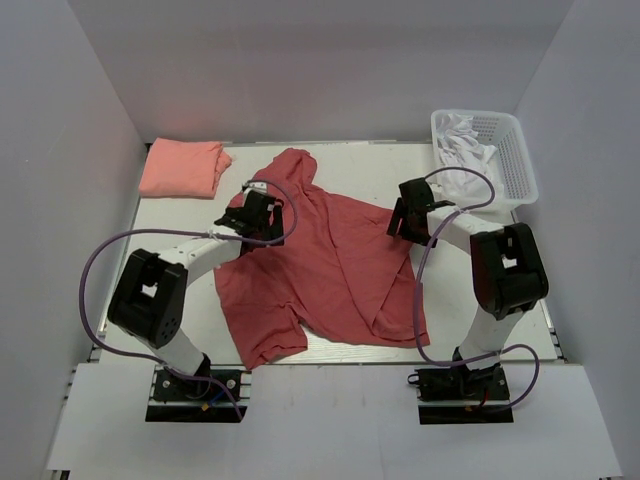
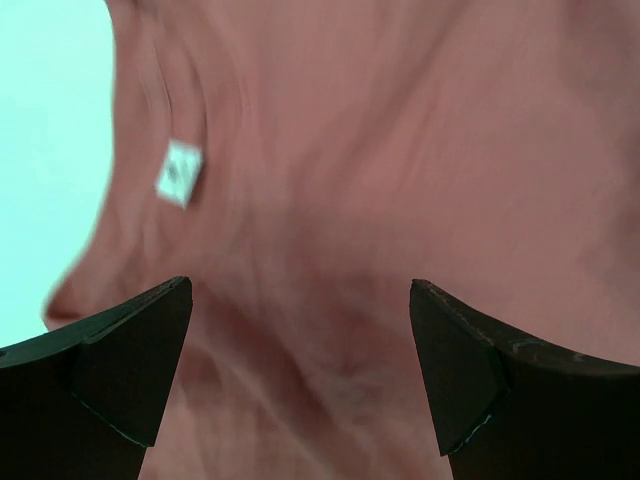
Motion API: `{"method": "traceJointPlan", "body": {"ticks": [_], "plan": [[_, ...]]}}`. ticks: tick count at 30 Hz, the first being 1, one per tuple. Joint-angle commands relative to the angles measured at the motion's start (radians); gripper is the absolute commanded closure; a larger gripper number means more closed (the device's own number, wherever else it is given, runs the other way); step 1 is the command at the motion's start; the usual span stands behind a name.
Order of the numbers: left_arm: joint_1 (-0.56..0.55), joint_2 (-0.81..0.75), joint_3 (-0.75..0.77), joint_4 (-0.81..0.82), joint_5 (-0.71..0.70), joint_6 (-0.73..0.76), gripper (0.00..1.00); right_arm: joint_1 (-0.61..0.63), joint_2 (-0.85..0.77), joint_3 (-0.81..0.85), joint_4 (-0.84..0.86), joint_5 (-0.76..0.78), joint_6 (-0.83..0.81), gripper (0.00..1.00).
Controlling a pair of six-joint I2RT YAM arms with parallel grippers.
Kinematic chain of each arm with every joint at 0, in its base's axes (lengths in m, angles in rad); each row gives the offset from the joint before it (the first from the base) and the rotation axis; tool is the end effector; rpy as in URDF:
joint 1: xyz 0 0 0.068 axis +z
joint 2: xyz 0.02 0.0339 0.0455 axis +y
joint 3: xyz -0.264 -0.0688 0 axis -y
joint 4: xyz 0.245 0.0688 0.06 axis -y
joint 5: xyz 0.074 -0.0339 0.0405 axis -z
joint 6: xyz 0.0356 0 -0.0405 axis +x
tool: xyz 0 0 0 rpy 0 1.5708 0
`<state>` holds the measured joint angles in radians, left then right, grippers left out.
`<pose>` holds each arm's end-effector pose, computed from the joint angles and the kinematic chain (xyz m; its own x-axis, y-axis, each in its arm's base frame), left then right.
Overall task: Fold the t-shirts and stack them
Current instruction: Flatten out the tshirt
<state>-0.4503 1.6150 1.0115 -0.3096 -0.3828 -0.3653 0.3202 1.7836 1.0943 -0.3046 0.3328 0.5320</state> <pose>0.3055 -0.1329 0.2029 -0.7363 -0.0121 -0.6766 -0.0694 0.9959 0.0577 0.3470 0.1028 0.1718 -0.7507 0.2562 -0.6089 0.2929 0.9553 0.0407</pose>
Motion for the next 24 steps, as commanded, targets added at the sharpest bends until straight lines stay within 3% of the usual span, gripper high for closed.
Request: {"method": "traceJointPlan", "body": {"ticks": [1, 3, 5, 8, 12, 24], "plan": [[-0.002, -0.061, -0.068, 0.053, 0.07, -0.057, 0.0, -0.006, 0.017, 0.01, -0.001, 0.054, 0.025, 0.17], [-0.002, -0.061, -0.092, 0.067, 0.079, -0.07, 0.0, -0.006, 0.034, 0.021, 0.012, 0.061, 0.031, 0.24], [-0.002, -0.052, -0.114, 0.079, 0.104, -0.081, 0.0, -0.006, 0.062, 0.027, 0.018, 0.064, 0.033, 0.37], [-0.002, -0.009, -0.114, 0.043, 0.079, -0.093, 0.0, -0.015, 0.095, 0.055, 0.029, 0.087, 0.029, 0.67], [0.01, 0.003, -0.148, 0.02, 0.05, -0.104, 0.0, -0.024, 0.115, 0.105, 0.032, 0.175, -0.003, 0.98], [0.021, 0.052, -0.148, -0.019, -0.045, -0.104, 0.0, -0.055, 0.106, 0.294, 0.007, 0.33, -0.251, 1.0]]}}
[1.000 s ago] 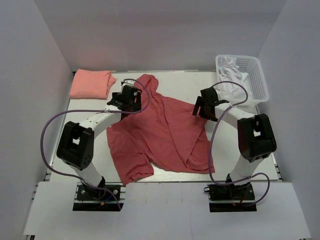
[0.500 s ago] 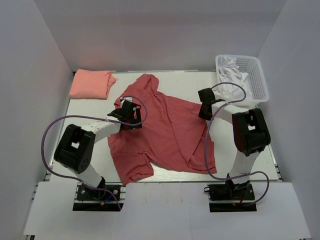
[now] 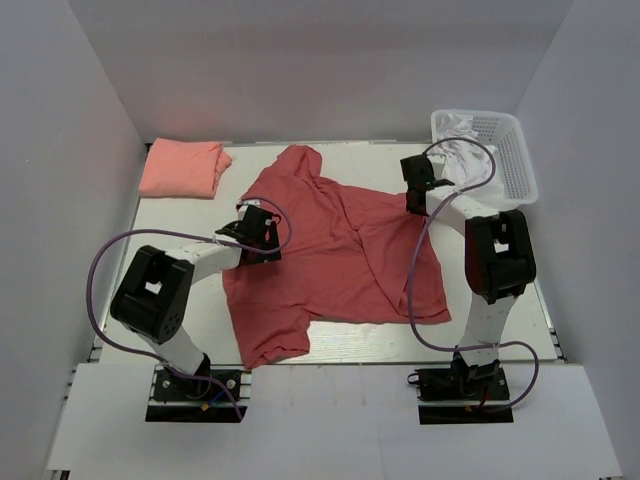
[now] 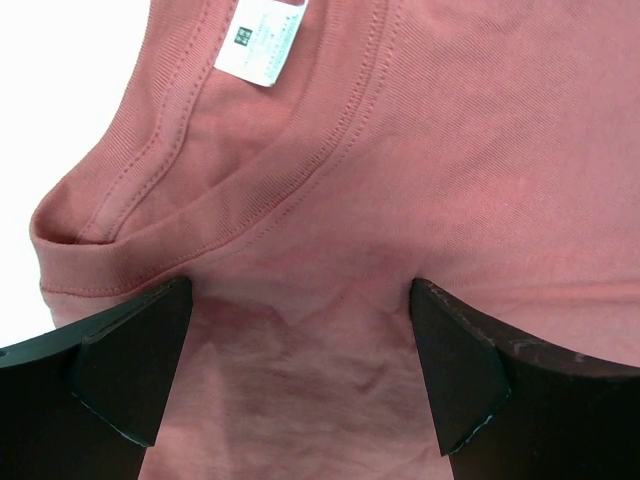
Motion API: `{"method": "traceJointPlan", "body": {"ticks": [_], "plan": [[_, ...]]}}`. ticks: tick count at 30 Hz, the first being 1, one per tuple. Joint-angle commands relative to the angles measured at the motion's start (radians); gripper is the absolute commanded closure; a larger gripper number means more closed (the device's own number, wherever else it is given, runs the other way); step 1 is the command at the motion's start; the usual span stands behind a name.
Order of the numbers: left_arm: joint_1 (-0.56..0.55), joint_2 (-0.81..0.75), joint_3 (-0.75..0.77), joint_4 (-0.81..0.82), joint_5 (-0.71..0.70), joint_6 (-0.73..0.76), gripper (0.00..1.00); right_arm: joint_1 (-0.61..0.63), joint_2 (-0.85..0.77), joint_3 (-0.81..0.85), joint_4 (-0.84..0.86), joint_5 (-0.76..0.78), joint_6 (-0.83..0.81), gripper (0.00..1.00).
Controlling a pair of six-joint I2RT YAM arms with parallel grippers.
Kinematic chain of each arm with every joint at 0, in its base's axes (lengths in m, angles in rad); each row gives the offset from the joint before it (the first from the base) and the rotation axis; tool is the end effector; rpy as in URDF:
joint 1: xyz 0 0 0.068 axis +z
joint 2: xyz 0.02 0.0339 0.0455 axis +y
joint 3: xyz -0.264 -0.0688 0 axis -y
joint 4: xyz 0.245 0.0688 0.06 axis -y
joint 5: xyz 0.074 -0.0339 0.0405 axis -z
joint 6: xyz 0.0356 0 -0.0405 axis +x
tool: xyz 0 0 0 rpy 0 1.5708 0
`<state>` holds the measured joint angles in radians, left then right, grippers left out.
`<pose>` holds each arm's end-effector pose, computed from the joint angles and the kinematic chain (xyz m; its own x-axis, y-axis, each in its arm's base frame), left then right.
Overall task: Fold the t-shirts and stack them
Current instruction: Flatten out the tshirt
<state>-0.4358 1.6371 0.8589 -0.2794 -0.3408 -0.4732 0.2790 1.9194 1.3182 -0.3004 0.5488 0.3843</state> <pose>0.2832 -0.1188 0.1540 -0.8165 -0.0936 -0.5697 -0.1382 0.9898 0.0354 0.4001 0.0953 0.1907 -0.6704 0.1407 -0.7285 0.3533 0.9239 -0.1467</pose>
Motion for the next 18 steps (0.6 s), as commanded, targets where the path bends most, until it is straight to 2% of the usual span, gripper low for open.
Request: {"method": "traceJointPlan", "body": {"ticks": [1, 7, 8, 9, 10, 13, 18], "plan": [[0.006, 0.03, 0.005, -0.058, -0.101, 0.004, 0.0, -0.014, -0.026, 0.084, 0.004, 0.111, -0.136, 1.0], [0.006, 0.041, -0.004, -0.058, -0.135, 0.013, 0.0, -0.038, 0.036, 0.168, 0.008, 0.099, -0.216, 0.99], [0.006, 0.041, -0.014, -0.058, -0.144, 0.013, 0.0, -0.041, 0.043, 0.199, 0.003, 0.106, -0.235, 0.95], [0.006, 0.041, -0.014, -0.058, -0.144, 0.022, 0.0, -0.046, 0.052, 0.208, -0.002, 0.112, -0.236, 0.82], [0.006, 0.041, -0.014, -0.067, -0.158, 0.022, 0.0, -0.057, 0.07, 0.228, -0.011, 0.108, -0.242, 0.74], [0.006, 0.041, -0.014, -0.067, -0.17, 0.022, 0.0, -0.067, 0.09, 0.269, -0.022, 0.08, -0.268, 0.6], [0.006, 0.05, 0.006, -0.057, -0.161, 0.033, 0.0, -0.06, 0.063, 0.289, -0.063, -0.067, -0.28, 0.58]]}}
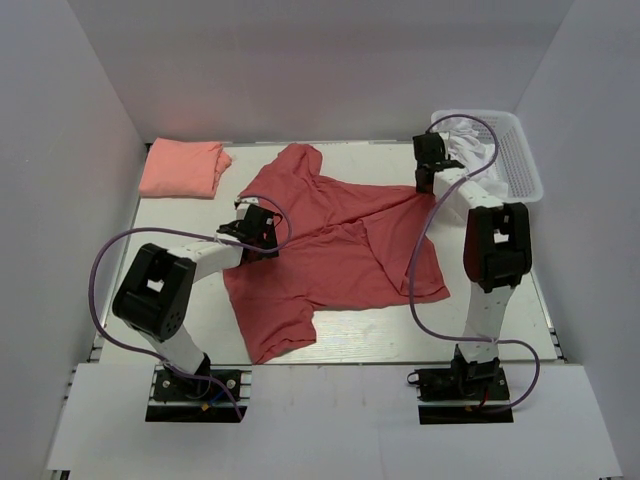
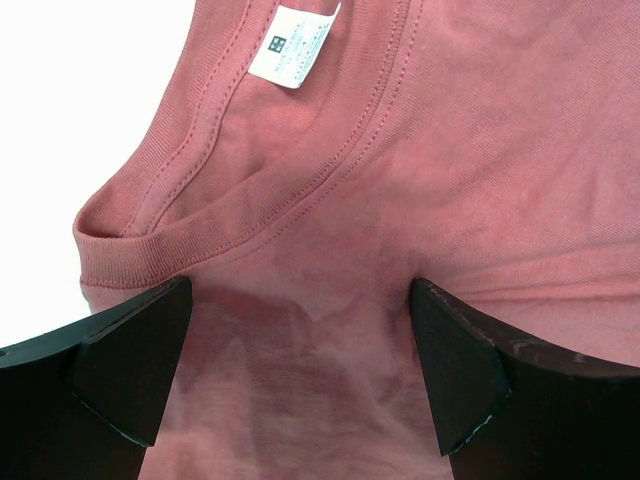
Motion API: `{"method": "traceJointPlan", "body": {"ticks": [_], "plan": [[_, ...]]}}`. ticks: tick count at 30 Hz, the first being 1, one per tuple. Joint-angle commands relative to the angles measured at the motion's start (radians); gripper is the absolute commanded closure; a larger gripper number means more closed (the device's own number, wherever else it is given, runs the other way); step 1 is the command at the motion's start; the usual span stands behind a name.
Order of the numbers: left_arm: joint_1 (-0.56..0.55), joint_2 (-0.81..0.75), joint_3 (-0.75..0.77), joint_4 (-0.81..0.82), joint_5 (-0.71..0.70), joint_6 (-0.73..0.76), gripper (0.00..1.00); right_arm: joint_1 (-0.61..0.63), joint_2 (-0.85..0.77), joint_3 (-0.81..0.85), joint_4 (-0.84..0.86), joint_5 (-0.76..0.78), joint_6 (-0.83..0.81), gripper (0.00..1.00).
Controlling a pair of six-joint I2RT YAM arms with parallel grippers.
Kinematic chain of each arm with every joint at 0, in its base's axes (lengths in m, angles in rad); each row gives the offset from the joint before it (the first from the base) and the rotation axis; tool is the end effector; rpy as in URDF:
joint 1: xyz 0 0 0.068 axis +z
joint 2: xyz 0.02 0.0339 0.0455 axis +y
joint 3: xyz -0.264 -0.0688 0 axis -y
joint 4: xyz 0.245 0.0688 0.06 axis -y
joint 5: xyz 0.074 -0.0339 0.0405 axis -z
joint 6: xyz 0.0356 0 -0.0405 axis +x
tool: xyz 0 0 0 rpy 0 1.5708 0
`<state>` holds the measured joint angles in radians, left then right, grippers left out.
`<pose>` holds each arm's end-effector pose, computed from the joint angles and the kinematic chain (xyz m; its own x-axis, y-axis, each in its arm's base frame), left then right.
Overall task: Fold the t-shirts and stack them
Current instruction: Flatten out the tshirt
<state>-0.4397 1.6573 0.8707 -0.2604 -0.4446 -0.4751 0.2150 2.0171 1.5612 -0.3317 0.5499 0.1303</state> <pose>0.2883 -0.1187 0.1535 -0.7835 -0.0878 -0.6151 -0.1898 0.9765 0.1024 0.4475 0.0787 0.2237 -0.6633 -0.0315 -0.7477 0.2668 0.9235 -0.2755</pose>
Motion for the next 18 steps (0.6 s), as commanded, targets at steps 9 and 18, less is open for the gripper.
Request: {"method": "traceJointPlan", "body": {"ticks": [9, 18], "plan": [[0.01, 0.009, 0.131, -0.105, -0.103, 0.079, 0.0, 0.02, -0.235, -0.113, 0.066, -0.363, -0.001, 0.35], [0.01, -0.132, 0.142, -0.079, 0.069, 0.032, 0.0, 0.049, -0.469, -0.454, 0.032, -0.459, 0.15, 0.1]]}}
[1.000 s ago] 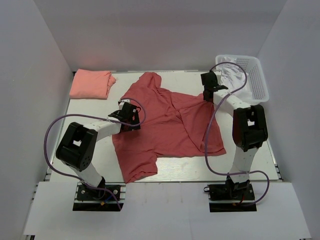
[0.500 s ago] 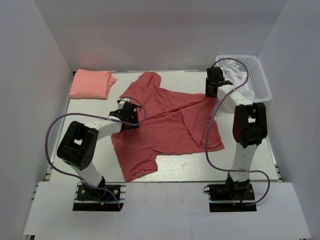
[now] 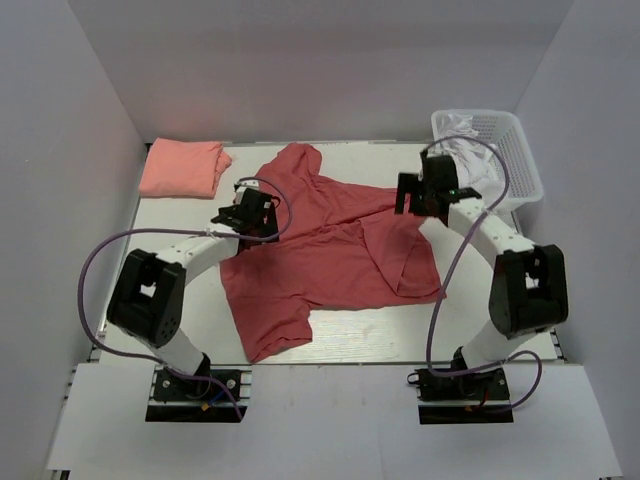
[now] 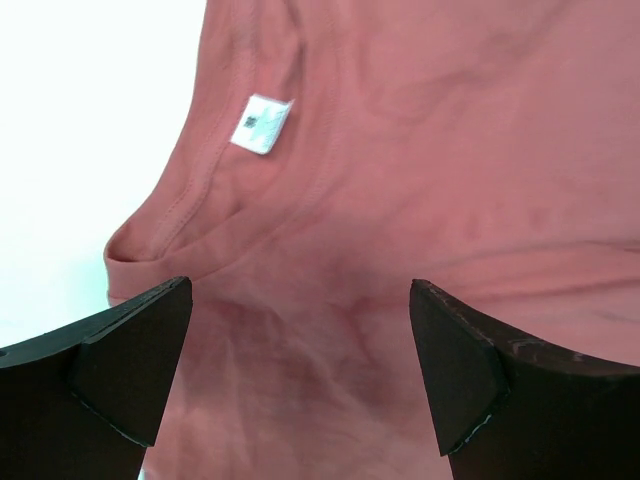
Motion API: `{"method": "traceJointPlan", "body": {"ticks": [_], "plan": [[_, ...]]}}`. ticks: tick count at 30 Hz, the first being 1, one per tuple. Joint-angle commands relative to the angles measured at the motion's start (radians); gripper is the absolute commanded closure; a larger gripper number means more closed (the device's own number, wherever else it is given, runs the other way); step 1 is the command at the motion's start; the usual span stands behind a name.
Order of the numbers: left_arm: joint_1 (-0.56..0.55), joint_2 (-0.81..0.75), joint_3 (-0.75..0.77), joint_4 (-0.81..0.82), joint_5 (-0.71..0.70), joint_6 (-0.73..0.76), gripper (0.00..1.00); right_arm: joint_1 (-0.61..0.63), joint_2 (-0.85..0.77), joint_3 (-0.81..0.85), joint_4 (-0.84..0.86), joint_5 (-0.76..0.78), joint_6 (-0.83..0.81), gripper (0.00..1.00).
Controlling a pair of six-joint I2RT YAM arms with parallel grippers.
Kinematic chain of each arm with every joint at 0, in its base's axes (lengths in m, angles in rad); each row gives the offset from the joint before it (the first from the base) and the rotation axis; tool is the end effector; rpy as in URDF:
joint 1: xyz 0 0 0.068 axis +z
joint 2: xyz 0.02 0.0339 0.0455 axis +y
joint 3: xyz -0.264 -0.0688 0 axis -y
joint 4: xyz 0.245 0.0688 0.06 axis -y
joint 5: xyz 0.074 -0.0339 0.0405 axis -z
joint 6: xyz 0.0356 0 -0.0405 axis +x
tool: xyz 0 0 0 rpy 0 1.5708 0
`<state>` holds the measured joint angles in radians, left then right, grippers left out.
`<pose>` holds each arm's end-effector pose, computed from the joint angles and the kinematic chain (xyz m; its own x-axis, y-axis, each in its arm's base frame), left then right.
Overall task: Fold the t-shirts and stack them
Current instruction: Flatten out the tshirt
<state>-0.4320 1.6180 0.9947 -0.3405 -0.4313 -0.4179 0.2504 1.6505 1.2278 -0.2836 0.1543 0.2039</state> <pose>0.3032 -0.1234 0.1956 -0.7482 -0.0610 -0.6607 -0.1530 0.9848 0.0823 0.3619 0.0869 0.2600 -0.6424 0.0422 -0.7652 -0.0015 0.9984 0.0564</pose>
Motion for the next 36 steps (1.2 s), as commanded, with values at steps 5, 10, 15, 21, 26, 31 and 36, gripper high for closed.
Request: {"method": "traceJointPlan", "body": {"ticks": [5, 10, 15, 21, 26, 31, 36], "plan": [[-0.017, -0.256, -0.068, -0.081, 0.166, -0.129, 0.0, 0.021, -0.341, -0.44, -0.037, -0.053, 0.209, 0.1], [-0.017, -0.465, -0.214, -0.196, 0.322, -0.212, 0.0, 0.02, -0.594, -0.617, -0.065, -0.088, 0.227, 0.1], [-0.017, -0.462, -0.37, -0.118, 0.427, -0.268, 0.0, 0.036, -0.686, -0.666, -0.023, -0.26, 0.164, 0.1], [-0.027, -0.351, -0.409, -0.042, 0.454, -0.292, 0.0, 0.072, -0.562, -0.616, 0.018, -0.301, 0.155, 0.1], [-0.027, -0.342, -0.41, -0.153, 0.278, -0.361, 0.0, 0.084, -0.427, -0.59, 0.092, -0.312, 0.172, 0.14], [0.004, -0.265, -0.374, -0.285, 0.048, -0.462, 0.0, 0.087, -0.382, -0.548, 0.144, -0.26, 0.181, 0.16], [0.004, -0.123, -0.282, -0.402, -0.073, -0.536, 0.0, 0.09, -0.348, -0.536, 0.169, -0.291, 0.198, 0.16]]}}
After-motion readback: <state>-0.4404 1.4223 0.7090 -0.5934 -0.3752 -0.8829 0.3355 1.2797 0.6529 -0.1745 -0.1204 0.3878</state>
